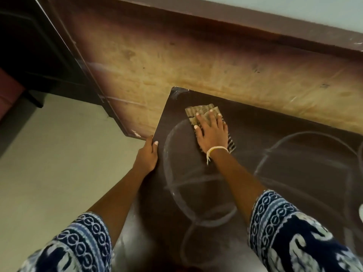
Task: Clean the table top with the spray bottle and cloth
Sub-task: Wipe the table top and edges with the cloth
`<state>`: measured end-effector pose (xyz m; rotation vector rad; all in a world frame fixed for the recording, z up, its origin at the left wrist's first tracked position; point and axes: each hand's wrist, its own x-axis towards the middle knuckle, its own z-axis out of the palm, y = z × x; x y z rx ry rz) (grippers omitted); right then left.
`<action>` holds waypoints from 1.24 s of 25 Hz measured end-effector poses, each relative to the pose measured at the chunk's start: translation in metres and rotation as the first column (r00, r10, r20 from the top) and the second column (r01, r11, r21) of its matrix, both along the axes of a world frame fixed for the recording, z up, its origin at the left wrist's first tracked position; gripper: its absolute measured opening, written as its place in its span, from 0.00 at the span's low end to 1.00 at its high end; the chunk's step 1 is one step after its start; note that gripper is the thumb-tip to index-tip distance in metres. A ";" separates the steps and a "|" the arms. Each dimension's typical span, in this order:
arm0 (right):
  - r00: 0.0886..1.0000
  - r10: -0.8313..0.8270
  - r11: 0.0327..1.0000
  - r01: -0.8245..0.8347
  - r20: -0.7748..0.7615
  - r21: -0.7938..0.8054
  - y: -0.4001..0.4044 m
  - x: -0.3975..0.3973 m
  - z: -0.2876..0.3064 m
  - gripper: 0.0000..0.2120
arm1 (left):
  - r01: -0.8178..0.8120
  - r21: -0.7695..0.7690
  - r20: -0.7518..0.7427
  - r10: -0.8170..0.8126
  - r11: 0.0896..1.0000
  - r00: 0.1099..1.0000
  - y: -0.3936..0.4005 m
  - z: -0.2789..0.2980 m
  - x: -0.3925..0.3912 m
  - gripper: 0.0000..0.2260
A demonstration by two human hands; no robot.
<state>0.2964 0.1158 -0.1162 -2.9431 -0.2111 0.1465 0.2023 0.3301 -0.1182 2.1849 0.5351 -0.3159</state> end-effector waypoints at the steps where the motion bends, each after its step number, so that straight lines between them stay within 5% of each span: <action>1: 0.997 -0.081 0.997 0.082 -0.014 0.010 0.007 0.011 0.000 0.25 | -0.023 0.009 0.010 0.023 1.000 1.000 -0.002 -0.004 -0.002 0.21; 4: 0.987 -0.157 0.987 0.158 -0.035 0.022 0.056 0.011 -0.002 0.25 | -0.053 0.119 0.051 0.047 0.991 0.998 -0.006 -0.007 -0.007 0.20; 8: 0.931 0.365 0.931 -0.365 -0.018 0.000 0.096 -0.030 -0.008 0.24 | 0.016 0.275 0.119 -0.050 0.961 0.992 -0.010 -0.004 -0.016 0.21; 10: 0.908 0.419 0.908 -0.419 0.009 0.003 0.074 -0.006 -0.007 0.24 | 0.083 0.288 0.109 -0.118 0.954 0.987 -0.008 -0.003 -0.020 0.25; 14: 0.999 -0.044 0.999 0.045 0.028 -0.031 -0.011 0.055 -0.007 0.26 | 0.139 0.249 0.059 -0.158 0.958 0.986 -0.002 -0.007 -0.020 0.28; 19: 0.892 -0.448 0.893 0.449 -0.059 0.017 -0.013 0.066 0.001 0.26 | 0.141 0.250 0.046 -0.157 0.958 0.986 -0.003 -0.008 -0.016 0.28; 22: 0.996 -0.086 0.996 0.087 -0.023 0.018 0.061 0.031 0.003 0.25 | 0.137 0.255 0.088 -0.164 0.957 0.983 -0.002 -0.007 -0.018 0.27; 24: 0.960 0.280 0.960 -0.280 -0.022 -0.007 0.093 -0.013 -0.002 0.24 | 0.140 0.265 0.132 -0.180 0.954 0.975 -0.003 -0.007 -0.021 0.26; 26: 0.900 0.436 0.900 -0.436 -0.026 -0.006 0.090 -0.028 -0.006 0.23 | 0.140 0.269 0.130 -0.180 0.953 0.975 -0.003 -0.005 -0.022 0.26; 28: 0.938 0.347 0.938 -0.347 0.009 0.014 0.063 0.005 -0.005 0.23 | 0.131 0.265 0.102 -0.163 0.955 0.981 -0.003 -0.006 -0.020 0.27; 31: 0.997 -0.078 0.997 0.079 0.010 -0.015 -0.024 0.064 -0.003 0.25 | 0.133 0.274 0.069 -0.157 0.953 0.985 -0.005 -0.007 -0.019 0.27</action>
